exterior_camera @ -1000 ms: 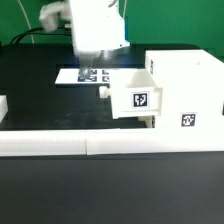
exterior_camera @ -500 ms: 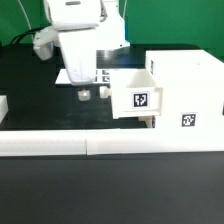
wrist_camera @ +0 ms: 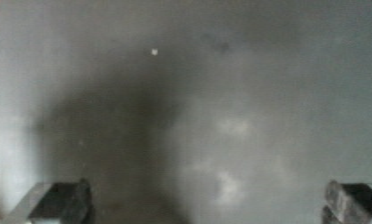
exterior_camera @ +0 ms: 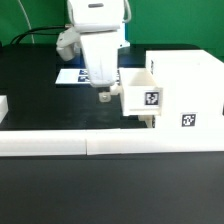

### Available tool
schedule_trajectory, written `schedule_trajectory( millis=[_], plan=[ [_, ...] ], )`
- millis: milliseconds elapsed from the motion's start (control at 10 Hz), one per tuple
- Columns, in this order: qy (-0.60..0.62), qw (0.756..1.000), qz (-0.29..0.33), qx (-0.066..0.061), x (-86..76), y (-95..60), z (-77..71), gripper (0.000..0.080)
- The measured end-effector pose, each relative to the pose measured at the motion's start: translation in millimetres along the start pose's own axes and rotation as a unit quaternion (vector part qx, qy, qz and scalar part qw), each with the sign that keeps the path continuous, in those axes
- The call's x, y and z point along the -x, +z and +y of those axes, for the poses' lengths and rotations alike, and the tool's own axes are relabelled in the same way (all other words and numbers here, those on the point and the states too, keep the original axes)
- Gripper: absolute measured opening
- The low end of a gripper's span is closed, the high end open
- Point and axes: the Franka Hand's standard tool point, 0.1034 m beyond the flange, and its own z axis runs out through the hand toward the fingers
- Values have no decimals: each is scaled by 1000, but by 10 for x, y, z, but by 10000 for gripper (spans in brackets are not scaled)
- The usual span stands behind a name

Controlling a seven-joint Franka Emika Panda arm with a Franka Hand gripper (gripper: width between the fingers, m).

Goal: Assemble drawer

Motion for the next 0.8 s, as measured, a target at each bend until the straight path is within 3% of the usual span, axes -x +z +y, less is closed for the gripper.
schedule_trajectory(
  millis=[500, 800],
  plan=[
    [19, 1000, 8, 6, -431, 8, 152, 648],
    [47, 999, 8, 5, -461, 14, 157, 648]
  ],
)
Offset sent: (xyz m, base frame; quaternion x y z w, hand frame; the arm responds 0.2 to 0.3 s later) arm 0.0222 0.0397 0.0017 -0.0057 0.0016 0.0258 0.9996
